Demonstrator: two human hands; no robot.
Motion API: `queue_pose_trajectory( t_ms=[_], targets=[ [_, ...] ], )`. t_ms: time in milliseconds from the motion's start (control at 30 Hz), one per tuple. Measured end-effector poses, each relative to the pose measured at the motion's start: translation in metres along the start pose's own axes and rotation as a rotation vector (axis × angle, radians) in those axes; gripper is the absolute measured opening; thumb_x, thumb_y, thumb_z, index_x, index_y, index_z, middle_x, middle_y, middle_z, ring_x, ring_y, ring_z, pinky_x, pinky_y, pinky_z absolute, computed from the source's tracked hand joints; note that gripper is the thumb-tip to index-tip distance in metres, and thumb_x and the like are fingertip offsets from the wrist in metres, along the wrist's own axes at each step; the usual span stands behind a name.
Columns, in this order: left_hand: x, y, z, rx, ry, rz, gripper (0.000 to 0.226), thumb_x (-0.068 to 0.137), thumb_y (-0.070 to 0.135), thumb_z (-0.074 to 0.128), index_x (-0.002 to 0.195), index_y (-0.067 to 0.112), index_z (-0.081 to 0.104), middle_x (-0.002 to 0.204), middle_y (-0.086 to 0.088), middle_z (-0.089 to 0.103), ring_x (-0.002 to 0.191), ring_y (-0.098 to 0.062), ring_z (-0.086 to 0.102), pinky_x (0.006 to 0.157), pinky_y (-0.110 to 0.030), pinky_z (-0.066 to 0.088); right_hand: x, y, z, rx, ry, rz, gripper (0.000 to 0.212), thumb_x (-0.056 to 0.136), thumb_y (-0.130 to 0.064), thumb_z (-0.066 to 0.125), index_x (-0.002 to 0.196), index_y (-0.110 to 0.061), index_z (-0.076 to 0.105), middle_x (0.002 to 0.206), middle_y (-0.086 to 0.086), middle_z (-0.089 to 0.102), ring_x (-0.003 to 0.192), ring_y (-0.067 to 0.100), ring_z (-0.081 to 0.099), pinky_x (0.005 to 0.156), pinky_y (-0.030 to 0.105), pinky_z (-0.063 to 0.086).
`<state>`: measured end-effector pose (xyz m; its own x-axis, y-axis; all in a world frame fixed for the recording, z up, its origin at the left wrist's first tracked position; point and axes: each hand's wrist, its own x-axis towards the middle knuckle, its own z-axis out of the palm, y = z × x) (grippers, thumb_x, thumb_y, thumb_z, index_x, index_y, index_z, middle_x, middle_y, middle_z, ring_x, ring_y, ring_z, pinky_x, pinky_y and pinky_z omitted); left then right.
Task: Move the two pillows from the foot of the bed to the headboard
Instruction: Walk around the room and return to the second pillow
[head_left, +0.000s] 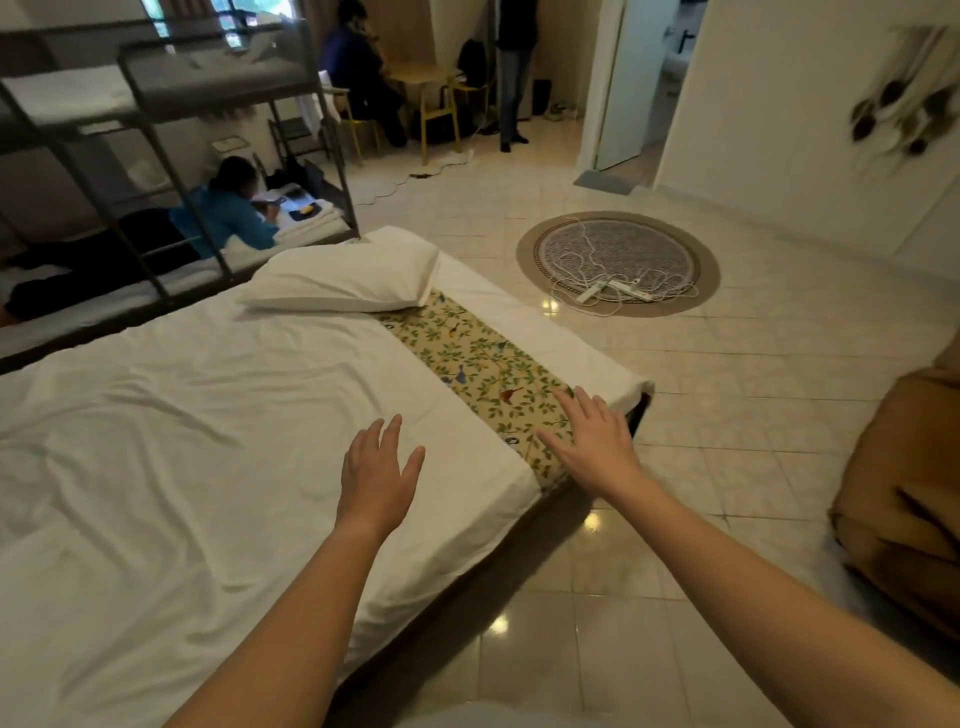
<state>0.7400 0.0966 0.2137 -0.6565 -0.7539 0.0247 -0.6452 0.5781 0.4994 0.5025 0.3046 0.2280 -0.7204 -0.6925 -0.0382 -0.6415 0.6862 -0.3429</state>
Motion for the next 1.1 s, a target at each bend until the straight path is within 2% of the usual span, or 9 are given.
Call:
queue_pose_trajectory(
  t_ms=[300,533,800,967,1100],
  targets=[
    [0.042,0.116,0.075,0.017,-0.078,0.104,0.068,0.101,0.060,0.038,0.160,0.028,0.027,0.167,-0.003,0.026,0.155,-0.026,0.018,0.126,-0.047,0.021,0.003,0.128,-0.040,0.043,0.044,0.127,0.082,0.087,-0.083,0.022,0.157,-0.042,0.015,0.169,-0.001,0.014,0.154,0.027,0.011,0.122,0.057,0.012],
    [0.089,0.191,0.122,0.046,-0.147,0.256,0.067,0.100,0.061,0.038,0.158,0.030,0.028,0.165,-0.003,0.028,0.153,-0.024,0.020,0.125,-0.047,0.020,0.012,0.197,-0.057,0.043,0.077,0.259,0.078,0.093,-0.076,0.028,0.160,-0.040,0.012,0.170,-0.002,0.007,0.155,0.026,0.004,0.123,0.054,0.005],
    [0.188,0.265,0.186,0.100,-0.244,0.419,0.071,0.100,0.067,0.030,0.160,0.030,0.024,0.167,-0.005,0.025,0.155,-0.027,0.017,0.127,-0.048,0.017,0.063,0.258,-0.075,0.028,0.105,0.378,0.076,0.094,-0.075,0.028,0.160,-0.041,0.010,0.170,-0.002,0.006,0.156,0.023,0.000,0.123,0.050,0.001],
    [0.253,0.317,0.211,0.125,-0.263,0.512,0.068,0.101,0.062,0.030,0.160,0.028,0.027,0.166,-0.005,0.030,0.154,-0.028,0.022,0.124,-0.050,0.022,0.107,0.293,-0.096,0.020,0.134,0.437,0.077,0.092,-0.079,0.026,0.159,-0.043,0.012,0.170,-0.004,0.007,0.155,0.022,0.000,0.124,0.051,0.001],
    [0.302,0.350,0.228,0.126,-0.309,0.566,0.067,0.101,0.063,0.027,0.160,0.032,0.023,0.168,-0.002,0.024,0.156,-0.028,0.014,0.125,-0.054,0.015,0.145,0.321,-0.108,-0.009,0.159,0.481,0.080,0.090,-0.082,0.020,0.159,-0.044,0.010,0.170,-0.004,0.007,0.155,0.022,0.000,0.124,0.051,0.001]
  ],
)
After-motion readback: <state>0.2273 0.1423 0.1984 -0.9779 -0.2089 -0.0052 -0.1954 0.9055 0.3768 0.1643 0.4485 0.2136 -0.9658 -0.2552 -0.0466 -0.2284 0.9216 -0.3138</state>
